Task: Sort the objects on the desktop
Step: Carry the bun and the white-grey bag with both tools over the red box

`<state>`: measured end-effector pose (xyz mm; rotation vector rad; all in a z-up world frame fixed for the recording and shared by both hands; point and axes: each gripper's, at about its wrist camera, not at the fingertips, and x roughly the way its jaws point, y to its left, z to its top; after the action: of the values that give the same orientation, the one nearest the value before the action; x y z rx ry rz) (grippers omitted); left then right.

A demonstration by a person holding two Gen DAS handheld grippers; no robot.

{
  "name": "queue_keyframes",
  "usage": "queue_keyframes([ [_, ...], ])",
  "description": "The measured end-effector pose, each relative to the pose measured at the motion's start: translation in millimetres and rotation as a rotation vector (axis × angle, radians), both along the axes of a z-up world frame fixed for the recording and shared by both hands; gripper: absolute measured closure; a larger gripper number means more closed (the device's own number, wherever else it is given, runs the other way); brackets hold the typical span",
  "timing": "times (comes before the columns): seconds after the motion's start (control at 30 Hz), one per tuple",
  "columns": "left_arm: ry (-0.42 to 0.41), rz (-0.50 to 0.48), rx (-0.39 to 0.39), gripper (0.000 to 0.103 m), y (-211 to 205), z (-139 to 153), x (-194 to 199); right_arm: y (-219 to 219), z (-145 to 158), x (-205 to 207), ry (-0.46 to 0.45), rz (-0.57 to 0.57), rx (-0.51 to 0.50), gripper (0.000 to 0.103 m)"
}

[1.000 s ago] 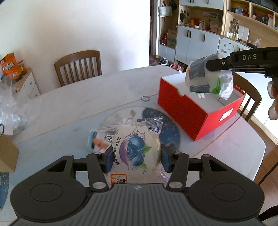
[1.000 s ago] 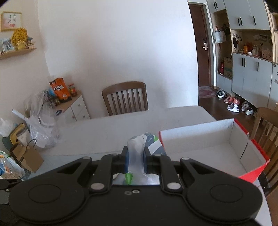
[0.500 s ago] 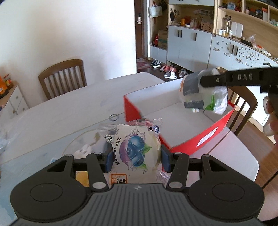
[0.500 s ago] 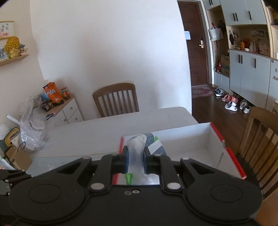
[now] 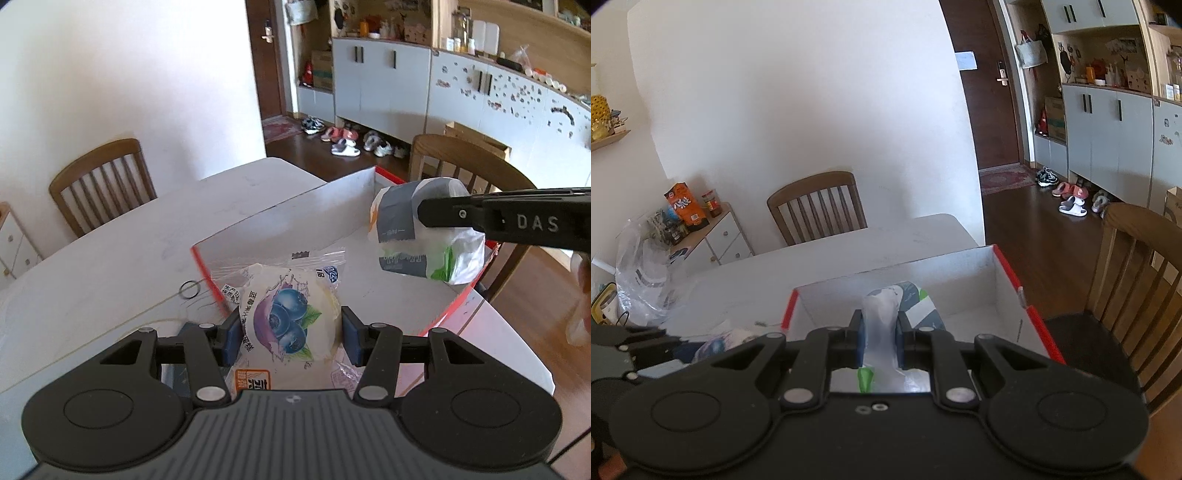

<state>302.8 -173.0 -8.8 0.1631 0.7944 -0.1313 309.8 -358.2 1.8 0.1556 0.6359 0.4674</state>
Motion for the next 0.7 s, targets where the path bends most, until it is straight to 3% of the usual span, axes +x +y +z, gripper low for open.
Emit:
queue_keyframes([
  [0.4,0.154,-0.018,0.062,0.051,-19,-51,69,-15,-31,29,0.047,0.002,-0.012,0.088],
  [0.7,0.236,0.028,0.021,0.051,-16,-76,98,-24,-54,53,0.147,0.021,0.144,0.088],
])
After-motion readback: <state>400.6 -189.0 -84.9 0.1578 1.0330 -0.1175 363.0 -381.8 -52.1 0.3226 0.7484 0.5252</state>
